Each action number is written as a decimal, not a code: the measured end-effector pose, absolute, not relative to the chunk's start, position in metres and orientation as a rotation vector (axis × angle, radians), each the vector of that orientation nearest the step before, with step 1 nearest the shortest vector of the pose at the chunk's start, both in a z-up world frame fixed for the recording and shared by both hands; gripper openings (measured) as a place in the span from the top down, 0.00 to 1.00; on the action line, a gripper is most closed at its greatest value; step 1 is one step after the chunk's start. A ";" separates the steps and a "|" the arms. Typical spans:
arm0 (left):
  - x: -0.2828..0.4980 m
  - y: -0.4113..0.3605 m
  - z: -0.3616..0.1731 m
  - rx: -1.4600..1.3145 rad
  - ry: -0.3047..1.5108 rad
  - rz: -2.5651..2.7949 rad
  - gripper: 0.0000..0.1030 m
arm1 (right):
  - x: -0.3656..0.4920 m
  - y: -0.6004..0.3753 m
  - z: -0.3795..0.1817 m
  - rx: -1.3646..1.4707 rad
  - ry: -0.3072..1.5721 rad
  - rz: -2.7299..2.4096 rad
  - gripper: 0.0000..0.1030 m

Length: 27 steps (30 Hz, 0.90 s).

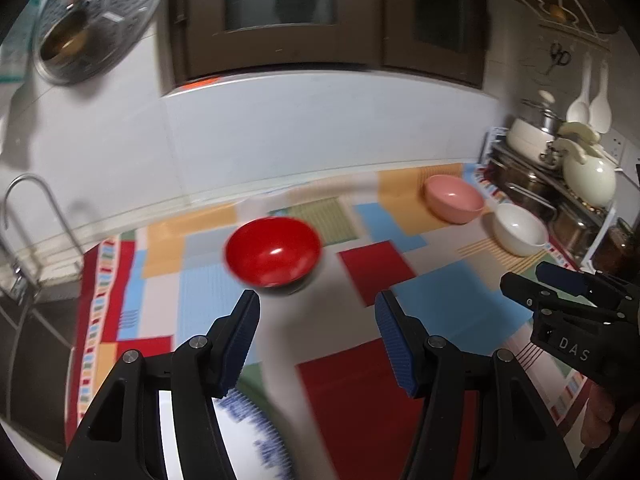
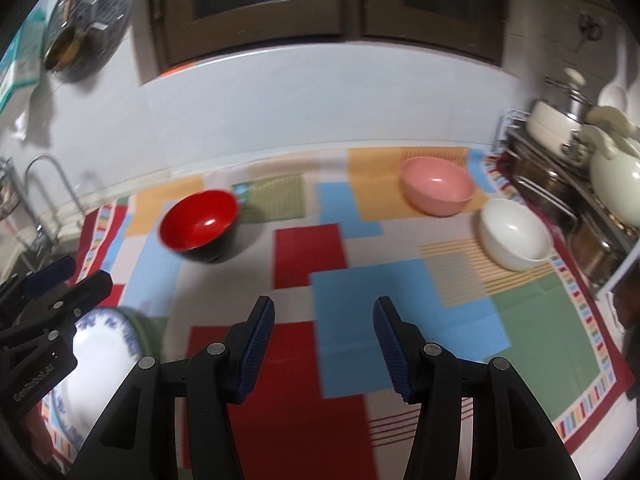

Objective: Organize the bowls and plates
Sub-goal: 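Move both grippers toward the white bowl beside the pink bowl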

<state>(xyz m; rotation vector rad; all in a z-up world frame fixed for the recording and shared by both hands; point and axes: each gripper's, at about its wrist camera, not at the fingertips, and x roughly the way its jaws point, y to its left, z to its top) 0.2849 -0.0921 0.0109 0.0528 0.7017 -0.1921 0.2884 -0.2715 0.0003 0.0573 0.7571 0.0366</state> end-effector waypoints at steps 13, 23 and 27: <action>0.316 -0.183 0.025 0.080 0.671 -0.322 0.40 | 0.292 -0.355 0.005 0.118 0.727 -0.101 0.49; 0.344 -0.252 0.029 0.124 0.671 -0.386 0.39 | 0.306 -0.421 0.002 0.159 0.722 -0.167 0.49; 0.359 -0.273 0.027 0.138 0.681 -0.415 0.39 | 0.313 -0.443 0.000 0.188 0.711 -0.204 0.49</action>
